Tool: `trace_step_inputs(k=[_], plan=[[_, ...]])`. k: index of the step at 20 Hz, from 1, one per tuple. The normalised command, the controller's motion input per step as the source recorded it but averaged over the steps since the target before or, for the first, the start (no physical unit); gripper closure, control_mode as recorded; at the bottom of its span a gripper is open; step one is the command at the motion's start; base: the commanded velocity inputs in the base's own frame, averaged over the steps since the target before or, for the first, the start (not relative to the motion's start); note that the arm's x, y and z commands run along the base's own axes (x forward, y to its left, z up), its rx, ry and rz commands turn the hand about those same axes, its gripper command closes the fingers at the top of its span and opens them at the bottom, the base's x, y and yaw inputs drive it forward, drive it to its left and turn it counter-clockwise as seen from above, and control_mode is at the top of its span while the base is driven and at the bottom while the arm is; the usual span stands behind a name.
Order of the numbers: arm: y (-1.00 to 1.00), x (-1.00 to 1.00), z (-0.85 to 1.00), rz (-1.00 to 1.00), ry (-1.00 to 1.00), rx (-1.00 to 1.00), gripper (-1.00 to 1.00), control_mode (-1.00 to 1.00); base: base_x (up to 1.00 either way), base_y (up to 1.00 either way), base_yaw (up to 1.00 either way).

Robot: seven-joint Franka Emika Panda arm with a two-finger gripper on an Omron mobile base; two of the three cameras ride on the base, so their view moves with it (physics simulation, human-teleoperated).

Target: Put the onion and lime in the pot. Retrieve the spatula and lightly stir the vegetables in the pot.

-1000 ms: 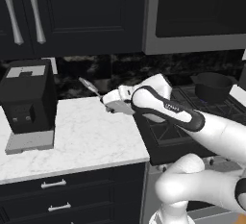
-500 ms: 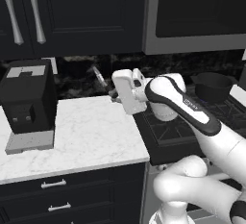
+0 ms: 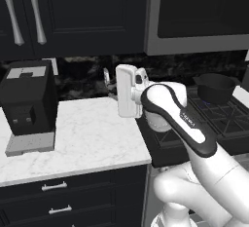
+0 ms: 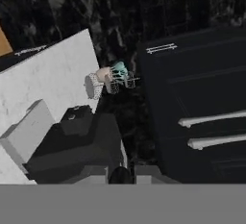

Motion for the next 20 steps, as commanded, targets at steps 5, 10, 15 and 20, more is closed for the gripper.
trace_step_inputs(k=[5,10,15,20], plan=[[-0.07,0.02,0.35,-0.29,0.34,0.35,1.0,-1.0,0.0,0.0,0.0],[0.0,0.0,0.43,-0.34,0.37,0.42,1.0,-1.0,0.0,0.0,0.0],[-0.1,0.02,0.45,-0.34,0.35,0.46,1.0,-1.0,0.0,0.0,0.0],[-0.33,0.01,0.14,-0.3,0.34,0.47,1.0,-1.0,0.0,0.0,0.0]])
